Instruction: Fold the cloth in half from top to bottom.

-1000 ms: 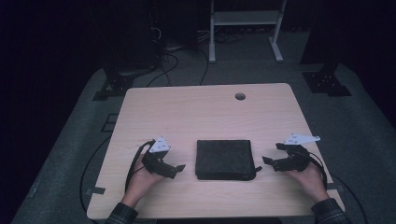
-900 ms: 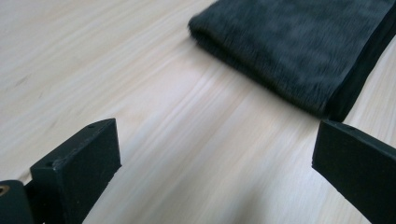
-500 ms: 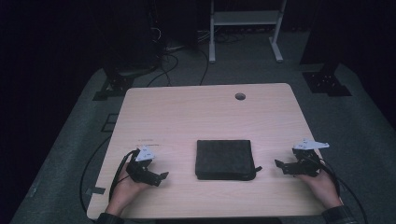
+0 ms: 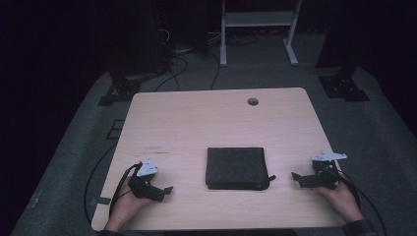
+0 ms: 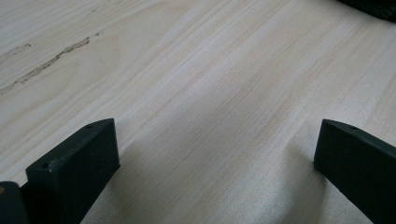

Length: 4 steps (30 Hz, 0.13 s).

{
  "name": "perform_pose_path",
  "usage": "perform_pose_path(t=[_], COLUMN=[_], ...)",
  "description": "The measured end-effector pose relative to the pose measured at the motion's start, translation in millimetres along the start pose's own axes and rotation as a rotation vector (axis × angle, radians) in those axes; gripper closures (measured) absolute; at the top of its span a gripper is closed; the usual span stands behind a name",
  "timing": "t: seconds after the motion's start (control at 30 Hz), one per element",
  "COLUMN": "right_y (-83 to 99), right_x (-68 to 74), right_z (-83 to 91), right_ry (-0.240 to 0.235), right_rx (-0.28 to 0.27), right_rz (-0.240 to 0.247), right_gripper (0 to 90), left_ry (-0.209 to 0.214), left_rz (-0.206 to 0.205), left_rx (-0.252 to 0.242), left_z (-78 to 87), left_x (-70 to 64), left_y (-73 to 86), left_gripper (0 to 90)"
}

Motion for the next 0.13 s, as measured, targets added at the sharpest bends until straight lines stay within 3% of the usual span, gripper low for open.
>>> perform_pose_path(t=[0.13], right_y=[0.2], right_x=[-0.2], right_z=[0.2], right_ry=[-0.003], right_rx=[0.001], right_rz=[0.003], right_gripper=[0.2], left_ry=[0.000], left_rz=[0.000], left_rx=[-0.001], left_z=[0.0], left_x=[0.0], left_y=[0.0], left_gripper=[0.0])
Point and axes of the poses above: each handheld gripper's, and its own axes: z roughly backward along the jaws, y roughly out of its underside, x roughly to its left, the point moved 4 cm from there along -z, roughly forward along the jaws, and after that the axes turned 10 degrees about -z, right-handed, at the moved point
